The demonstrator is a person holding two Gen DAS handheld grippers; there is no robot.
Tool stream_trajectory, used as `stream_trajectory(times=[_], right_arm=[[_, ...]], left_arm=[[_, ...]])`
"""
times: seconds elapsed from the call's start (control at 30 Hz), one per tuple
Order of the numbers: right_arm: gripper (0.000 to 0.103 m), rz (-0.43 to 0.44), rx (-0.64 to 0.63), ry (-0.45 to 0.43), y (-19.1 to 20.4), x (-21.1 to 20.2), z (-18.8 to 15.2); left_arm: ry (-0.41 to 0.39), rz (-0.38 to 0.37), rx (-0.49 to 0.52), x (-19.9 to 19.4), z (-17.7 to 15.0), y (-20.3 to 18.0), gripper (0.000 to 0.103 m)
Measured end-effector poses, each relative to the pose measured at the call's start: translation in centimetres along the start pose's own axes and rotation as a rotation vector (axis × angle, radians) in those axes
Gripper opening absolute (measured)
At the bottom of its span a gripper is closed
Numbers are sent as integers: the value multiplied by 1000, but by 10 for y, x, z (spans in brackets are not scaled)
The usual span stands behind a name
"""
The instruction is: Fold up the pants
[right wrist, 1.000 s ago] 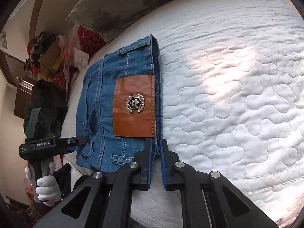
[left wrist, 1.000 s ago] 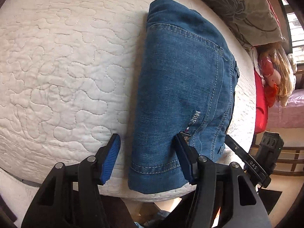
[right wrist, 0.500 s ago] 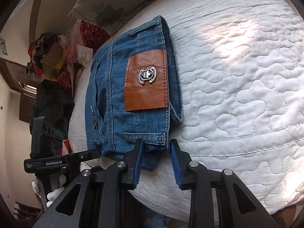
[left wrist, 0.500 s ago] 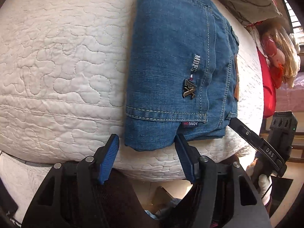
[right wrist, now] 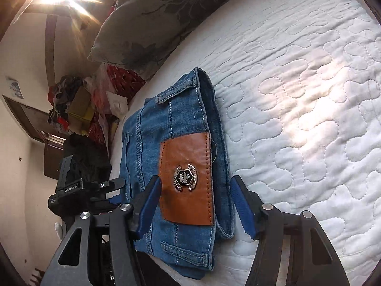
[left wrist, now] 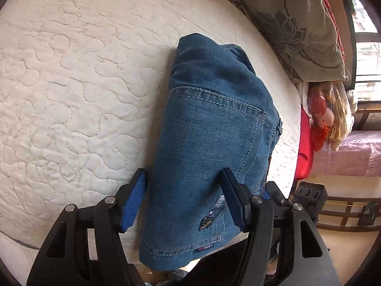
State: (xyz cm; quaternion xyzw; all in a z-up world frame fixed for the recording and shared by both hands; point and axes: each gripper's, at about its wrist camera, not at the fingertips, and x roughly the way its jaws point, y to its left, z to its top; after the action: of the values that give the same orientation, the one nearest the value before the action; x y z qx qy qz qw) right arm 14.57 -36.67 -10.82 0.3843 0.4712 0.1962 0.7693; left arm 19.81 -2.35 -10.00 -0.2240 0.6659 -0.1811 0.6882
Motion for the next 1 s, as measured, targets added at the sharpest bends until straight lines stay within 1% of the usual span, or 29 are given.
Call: stream_trajectory(times=[0.07, 0.1, 0.13, 0.17, 0.2, 0.23, 0.27, 0.3, 0.33, 0.37, 0.4, 0.43, 0.57, 0.63, 0.67, 0.7, 0.73, 0.77, 0.8, 0.83, 0.87, 0.9, 0.93, 1.0], right_arm=[[63, 66, -30, 0, 2, 7, 2], [63, 104, -25, 16, 3, 12, 4], [63, 133, -20, 33, 6, 16, 4], [63, 139, -40, 45, 11, 20, 3], [59, 90, -91, 49, 18, 24, 2], [53, 26, -153, 53, 28, 29, 0], [51, -18, -189, 52, 34, 29, 0], [49, -49, -209, 47, 41, 28, -1], [45, -79, -233, 42, 49, 25, -1], [43, -105, -269, 36, 58, 23, -2], [42, -119, -304, 29, 68, 21, -2], [42, -118, -326, 20, 77, 18, -1], [42, -71, -365, -18, 117, 17, 15], [42, -50, -411, -47, 144, 20, 28], [43, -35, -432, -65, 157, 22, 35], [45, -25, -454, -86, 170, 25, 44], [45, -27, -469, -108, 180, 29, 52], [47, -36, -474, -125, 186, 37, 61], [56, -66, -462, -120, 187, 48, 71], [58, -121, -433, -96, 182, 62, 81], [58, -187, -382, -67, 171, 73, 89], [57, -193, -332, -47, 159, 78, 93], [57, -191, -288, -56, 146, 76, 93], [58, -212, -262, -96, 130, 63, 84]], left_arm=[[7, -14, 7, 5, 0, -3, 76], [3, -26, 21, 7, 1, -9, 85], [-6, -28, 28, 7, -1, -13, 85], [-14, -20, 36, 8, -2, -16, 86], [-23, -15, 42, 8, -3, -19, 85], [-38, -11, 41, 6, -6, -20, 81], [-56, 0, 41, 2, -9, -20, 76], [-68, 5, 49, -4, -12, -20, 66], [-79, 4, 56, -10, -13, -19, 55], [-89, -2, 63, -17, -15, -19, 50], [-101, -7, 73, -24, -15, -20, 43], [-117, -11, 83, -32, -15, -22, 41], [-212, -26, 121, -68, -3, -36, 41], [-289, -24, 144, -94, 8, -43, 41], [-336, -11, 158, -108, 14, -46, 41], [-376, 9, 175, -119, 23, -49, 41], [-411, 35, 185, -128, 33, -49, 42], [-444, 81, 192, -133, 45, -48, 46], [-458, 162, 190, -132, 60, -42, 55], [-444, 242, 159, -128, 74, -33, 57], [-412, 256, 124, -125, 85, -19, 57], [-384, 234, 86, -125, 89, -1, 57], [-381, 215, 48, -125, 90, 12, 57], [-404, 224, 12, -127, 83, 34, 57]])
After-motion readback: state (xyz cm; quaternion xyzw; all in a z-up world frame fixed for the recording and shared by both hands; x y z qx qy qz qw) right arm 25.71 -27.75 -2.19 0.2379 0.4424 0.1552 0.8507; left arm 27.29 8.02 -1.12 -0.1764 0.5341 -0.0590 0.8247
